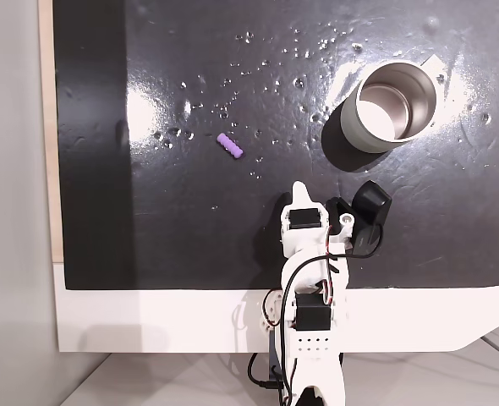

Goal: Grasp a pengrip and put it in the cup.

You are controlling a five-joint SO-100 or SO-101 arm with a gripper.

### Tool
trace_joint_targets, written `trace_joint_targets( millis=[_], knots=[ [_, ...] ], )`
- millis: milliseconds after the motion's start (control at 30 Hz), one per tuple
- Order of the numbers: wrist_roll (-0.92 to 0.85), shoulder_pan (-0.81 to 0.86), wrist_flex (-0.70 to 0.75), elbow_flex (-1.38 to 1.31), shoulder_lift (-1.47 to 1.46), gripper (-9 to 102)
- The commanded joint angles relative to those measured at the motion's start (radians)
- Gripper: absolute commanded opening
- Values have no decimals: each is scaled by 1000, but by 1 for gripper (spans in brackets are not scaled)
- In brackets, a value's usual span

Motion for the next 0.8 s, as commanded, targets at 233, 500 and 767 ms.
trace_joint_targets(
  millis=[233, 500, 767],
  knots=[
    [5, 6, -35, -2, 9, 0],
    [5, 6, -35, -2, 9, 0],
    [-101, 2, -5, -51, 9, 0]
  ],
)
